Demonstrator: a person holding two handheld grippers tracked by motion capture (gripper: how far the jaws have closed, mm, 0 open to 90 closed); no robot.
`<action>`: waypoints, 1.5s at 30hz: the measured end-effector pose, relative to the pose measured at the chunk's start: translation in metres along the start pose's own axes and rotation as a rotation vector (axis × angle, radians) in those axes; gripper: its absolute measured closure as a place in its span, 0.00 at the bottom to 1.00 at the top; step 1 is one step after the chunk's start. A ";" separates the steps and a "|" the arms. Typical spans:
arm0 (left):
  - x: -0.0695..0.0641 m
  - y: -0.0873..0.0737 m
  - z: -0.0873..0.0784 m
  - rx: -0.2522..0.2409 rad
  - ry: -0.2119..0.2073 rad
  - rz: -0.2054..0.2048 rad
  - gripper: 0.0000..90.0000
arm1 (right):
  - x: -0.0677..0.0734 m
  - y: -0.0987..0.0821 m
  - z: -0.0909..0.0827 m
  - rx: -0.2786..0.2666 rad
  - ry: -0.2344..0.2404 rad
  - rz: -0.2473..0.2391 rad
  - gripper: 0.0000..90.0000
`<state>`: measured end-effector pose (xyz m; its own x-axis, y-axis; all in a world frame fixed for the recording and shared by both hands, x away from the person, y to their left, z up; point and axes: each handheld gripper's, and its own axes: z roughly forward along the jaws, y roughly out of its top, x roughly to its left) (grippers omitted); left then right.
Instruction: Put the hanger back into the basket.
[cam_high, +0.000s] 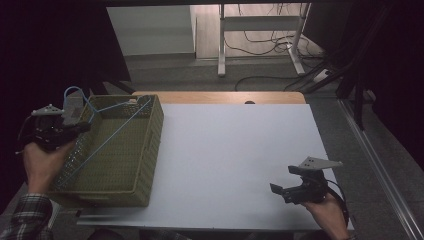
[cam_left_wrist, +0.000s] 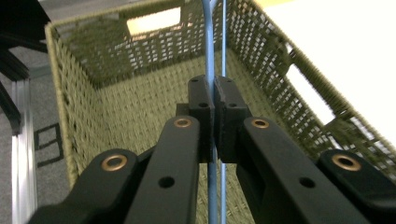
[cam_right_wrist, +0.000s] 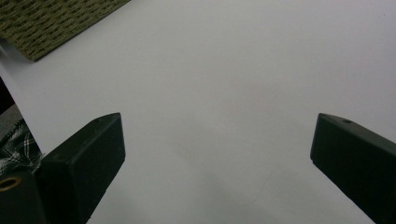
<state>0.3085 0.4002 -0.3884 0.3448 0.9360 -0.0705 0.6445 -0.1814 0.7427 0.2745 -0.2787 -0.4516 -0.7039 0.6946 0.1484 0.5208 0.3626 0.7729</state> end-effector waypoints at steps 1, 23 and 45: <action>0.001 -0.003 0.004 0.006 -0.001 -0.005 0.97 | 0.000 0.000 0.000 0.003 0.001 -0.001 0.03; 0.004 -0.030 0.068 0.192 -0.005 -0.042 0.93 | 0.002 -0.007 0.004 0.029 -0.009 -0.012 0.03; -0.059 -0.021 0.020 -0.101 -0.247 -0.002 0.16 | 0.003 -0.005 -0.002 0.016 -0.025 -0.028 0.01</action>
<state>0.2883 0.3426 -0.4128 0.5082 0.8318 -0.2232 0.5782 -0.1375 0.8042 0.2689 -0.2803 -0.4537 -0.7063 0.6991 0.1112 0.5086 0.3918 0.7667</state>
